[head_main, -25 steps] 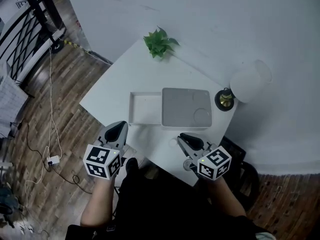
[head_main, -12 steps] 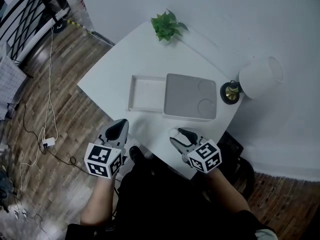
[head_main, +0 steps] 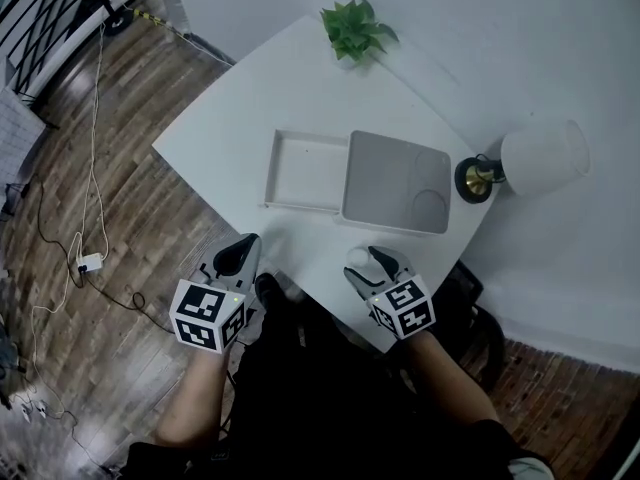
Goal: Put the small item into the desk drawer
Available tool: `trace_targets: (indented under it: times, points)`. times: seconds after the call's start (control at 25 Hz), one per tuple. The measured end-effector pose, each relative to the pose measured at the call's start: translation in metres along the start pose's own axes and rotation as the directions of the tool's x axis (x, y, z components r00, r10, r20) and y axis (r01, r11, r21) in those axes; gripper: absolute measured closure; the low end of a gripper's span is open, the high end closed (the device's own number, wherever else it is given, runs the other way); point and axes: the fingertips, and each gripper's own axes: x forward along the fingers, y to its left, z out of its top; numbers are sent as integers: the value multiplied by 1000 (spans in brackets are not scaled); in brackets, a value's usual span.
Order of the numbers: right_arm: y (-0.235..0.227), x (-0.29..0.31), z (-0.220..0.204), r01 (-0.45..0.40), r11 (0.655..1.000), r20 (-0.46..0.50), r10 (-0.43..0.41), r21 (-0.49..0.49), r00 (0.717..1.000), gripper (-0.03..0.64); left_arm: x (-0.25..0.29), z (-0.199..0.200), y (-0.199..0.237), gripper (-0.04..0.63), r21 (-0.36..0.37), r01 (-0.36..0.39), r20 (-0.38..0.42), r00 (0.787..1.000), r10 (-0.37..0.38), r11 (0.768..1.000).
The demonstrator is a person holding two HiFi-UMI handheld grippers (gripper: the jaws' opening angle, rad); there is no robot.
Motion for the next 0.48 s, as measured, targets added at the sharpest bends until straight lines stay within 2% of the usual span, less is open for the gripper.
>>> trace_targets:
  times: [0.48]
  points:
    - [-5,27,-22,59,998,-118,-60,-15,991,371,1,-16,18,586,-24,9,-21,1000,-9,1000]
